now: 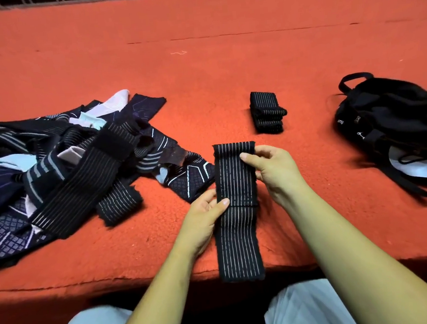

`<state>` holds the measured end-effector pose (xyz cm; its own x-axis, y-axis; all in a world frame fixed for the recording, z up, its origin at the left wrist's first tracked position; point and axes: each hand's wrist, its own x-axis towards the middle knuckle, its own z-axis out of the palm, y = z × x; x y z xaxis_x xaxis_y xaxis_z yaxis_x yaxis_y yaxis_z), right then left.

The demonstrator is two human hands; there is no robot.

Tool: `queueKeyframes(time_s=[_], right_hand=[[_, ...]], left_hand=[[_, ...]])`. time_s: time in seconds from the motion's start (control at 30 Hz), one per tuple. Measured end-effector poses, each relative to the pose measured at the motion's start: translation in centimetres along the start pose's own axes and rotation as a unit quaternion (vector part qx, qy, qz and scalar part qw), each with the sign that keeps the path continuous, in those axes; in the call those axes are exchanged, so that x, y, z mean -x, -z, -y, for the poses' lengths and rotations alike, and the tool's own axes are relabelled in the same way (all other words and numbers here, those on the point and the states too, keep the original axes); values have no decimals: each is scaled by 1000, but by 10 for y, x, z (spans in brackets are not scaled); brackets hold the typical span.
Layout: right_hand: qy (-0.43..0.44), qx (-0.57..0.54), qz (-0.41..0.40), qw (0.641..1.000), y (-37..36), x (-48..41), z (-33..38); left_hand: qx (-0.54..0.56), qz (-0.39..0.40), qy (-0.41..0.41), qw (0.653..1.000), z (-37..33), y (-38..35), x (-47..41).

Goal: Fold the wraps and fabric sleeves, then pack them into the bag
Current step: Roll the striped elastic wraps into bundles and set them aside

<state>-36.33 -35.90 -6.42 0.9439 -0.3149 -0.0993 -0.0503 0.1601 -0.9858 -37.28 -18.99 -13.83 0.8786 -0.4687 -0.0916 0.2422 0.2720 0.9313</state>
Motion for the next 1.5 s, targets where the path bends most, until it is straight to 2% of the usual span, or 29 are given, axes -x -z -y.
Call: queueKeyframes(time_s=[0.1, 0.23, 0.4, 0.53, 0.63, 0.77, 0.87, 0.93, 1.13, 1.23, 1.3, 1.4, 1.5], right_hand=[[40, 27, -7, 999, 2, -5, 2], [61, -16, -13, 998, -2, -4, 4], [92, -66, 4, 994, -3, 2, 8], [137, -12, 42, 990, 7, 15, 6], [146, 48, 70, 986, 18, 35, 1], [72, 80, 109, 988, 30, 58, -22], [16, 60, 104, 993, 33, 62, -35], [14, 79, 98, 992, 34, 62, -39], [8, 116, 105, 988, 30, 60, -46], [-28, 39, 114, 992, 24, 62, -45], [-50, -2, 87, 995, 19, 63, -44], [-36, 68, 37, 996, 9, 60, -49], [28, 160, 9, 987, 5, 58, -62]], left_hand=[[-64, -21, 9, 998, 0, -3, -2], [-60, -39, 18, 997, -2, -9, -8], [54, -80, 86, 992, -8, -18, -17], [163, -136, 139, 967, -16, -21, -25], [227, -149, 146, 951, -25, -19, -30], [239, -155, 146, 947, -32, -15, -34], [261, -161, 143, 941, -33, -14, -35], [274, -160, 133, 939, -32, -14, -36], [218, -178, 126, 951, -28, -22, -34], [191, -212, 88, 954, -23, -20, -37], [169, -221, 66, 958, -22, -24, -38], [146, -216, 37, 965, -19, -34, -36], [131, -221, 29, 966, -19, -41, -36]])
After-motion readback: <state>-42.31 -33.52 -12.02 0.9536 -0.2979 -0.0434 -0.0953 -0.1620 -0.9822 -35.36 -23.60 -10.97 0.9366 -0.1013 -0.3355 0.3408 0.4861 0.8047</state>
